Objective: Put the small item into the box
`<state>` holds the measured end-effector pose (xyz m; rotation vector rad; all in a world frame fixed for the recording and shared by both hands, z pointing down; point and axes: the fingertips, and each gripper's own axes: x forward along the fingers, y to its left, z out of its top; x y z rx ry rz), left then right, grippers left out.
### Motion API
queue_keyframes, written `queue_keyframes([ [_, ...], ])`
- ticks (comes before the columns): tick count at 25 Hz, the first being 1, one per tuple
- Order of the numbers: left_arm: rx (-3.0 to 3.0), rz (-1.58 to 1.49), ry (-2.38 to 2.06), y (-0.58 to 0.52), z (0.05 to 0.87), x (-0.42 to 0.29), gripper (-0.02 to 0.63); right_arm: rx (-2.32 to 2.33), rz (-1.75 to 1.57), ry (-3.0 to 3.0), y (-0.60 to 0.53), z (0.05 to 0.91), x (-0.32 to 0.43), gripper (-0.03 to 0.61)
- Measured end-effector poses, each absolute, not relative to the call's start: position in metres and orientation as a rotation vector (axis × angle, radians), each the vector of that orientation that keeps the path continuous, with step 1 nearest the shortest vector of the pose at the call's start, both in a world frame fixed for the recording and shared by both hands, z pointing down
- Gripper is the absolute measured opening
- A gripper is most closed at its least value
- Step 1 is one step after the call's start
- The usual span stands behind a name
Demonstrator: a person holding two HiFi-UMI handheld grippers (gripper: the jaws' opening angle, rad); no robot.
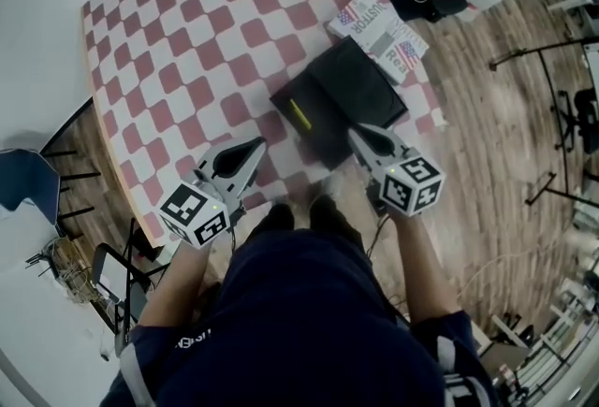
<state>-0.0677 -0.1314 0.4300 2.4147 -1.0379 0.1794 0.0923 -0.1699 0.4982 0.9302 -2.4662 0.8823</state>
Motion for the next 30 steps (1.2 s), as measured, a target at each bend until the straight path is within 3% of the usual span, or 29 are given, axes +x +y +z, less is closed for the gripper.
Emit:
queue_keyframes([
  [30,2.539,0.212,-0.884,-0.13,0.408,-0.042,0.032,1.068,0.848,-2.542,-0.132,0.451,0.113,0.032],
])
